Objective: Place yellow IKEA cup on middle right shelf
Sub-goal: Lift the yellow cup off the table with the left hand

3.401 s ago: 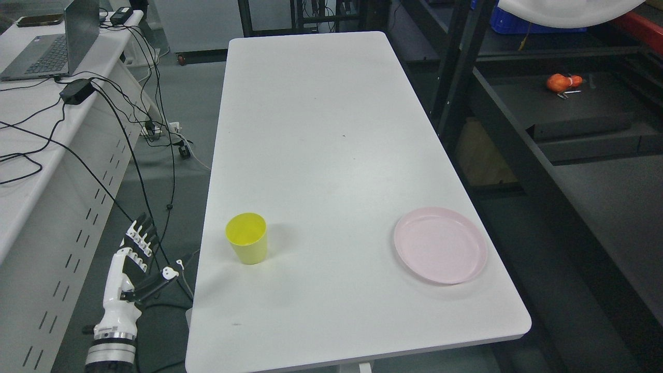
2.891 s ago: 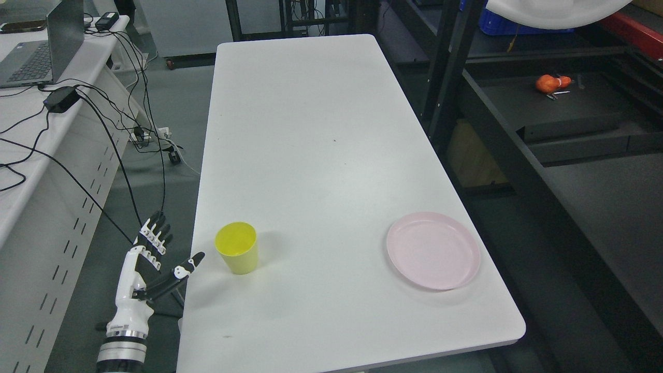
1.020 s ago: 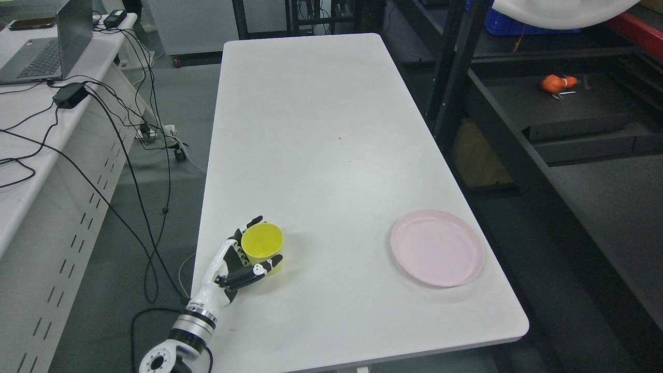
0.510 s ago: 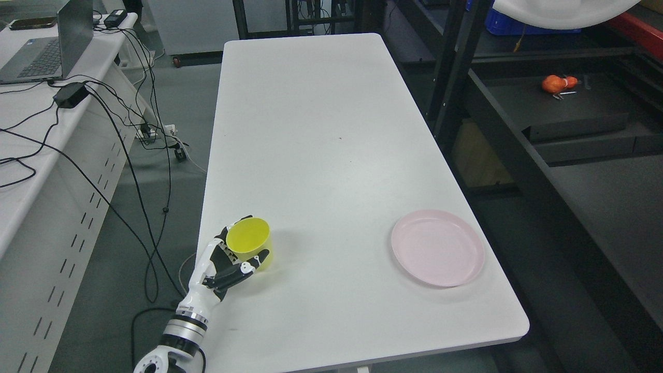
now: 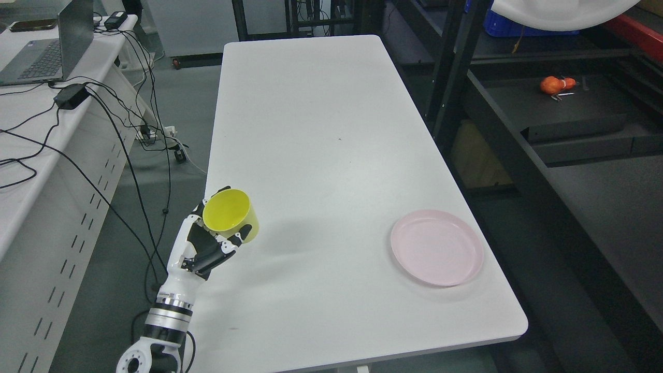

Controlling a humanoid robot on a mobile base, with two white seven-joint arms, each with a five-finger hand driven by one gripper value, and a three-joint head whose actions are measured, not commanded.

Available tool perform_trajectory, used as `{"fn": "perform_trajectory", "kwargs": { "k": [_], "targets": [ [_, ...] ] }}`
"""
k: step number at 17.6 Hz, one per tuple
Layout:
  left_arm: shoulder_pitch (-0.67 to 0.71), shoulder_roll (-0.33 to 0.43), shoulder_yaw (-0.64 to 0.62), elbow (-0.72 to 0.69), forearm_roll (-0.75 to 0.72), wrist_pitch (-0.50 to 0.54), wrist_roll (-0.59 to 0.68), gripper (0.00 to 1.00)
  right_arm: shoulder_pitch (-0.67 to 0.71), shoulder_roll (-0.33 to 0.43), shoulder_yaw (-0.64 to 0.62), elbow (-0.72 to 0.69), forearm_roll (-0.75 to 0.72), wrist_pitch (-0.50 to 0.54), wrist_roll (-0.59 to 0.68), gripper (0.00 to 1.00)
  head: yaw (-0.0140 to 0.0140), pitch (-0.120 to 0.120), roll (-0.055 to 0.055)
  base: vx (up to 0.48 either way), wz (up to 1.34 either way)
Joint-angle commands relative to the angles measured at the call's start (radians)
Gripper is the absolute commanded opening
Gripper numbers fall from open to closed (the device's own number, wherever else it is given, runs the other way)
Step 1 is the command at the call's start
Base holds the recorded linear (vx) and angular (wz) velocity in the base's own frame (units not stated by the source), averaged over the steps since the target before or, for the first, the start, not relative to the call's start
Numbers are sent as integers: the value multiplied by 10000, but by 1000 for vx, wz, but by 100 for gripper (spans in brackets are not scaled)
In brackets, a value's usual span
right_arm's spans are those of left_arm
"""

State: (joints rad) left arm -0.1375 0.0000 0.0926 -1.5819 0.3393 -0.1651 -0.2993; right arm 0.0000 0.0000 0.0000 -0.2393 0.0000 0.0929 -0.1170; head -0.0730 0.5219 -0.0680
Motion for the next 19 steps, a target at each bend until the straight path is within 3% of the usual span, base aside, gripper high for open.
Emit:
{"fn": "perform_trajectory", "kwargs": {
  "k": [1, 13, 19],
  "targets": [
    [10, 175, 209, -1407, 74, -5, -14, 0, 138, -175, 169, 0, -245, 6, 4, 99, 0, 0, 0, -18, 5],
    [-21, 175, 194, -1760, 74, -5, -14, 1, 138, -175, 169, 0, -245, 6, 4, 99, 0, 0, 0, -126, 126],
    [-82, 175, 194, -1745, 74, 10, -14, 1, 138, -175, 169, 0, -245, 6, 4, 99, 0, 0, 0, -191, -493]
  ]
}}
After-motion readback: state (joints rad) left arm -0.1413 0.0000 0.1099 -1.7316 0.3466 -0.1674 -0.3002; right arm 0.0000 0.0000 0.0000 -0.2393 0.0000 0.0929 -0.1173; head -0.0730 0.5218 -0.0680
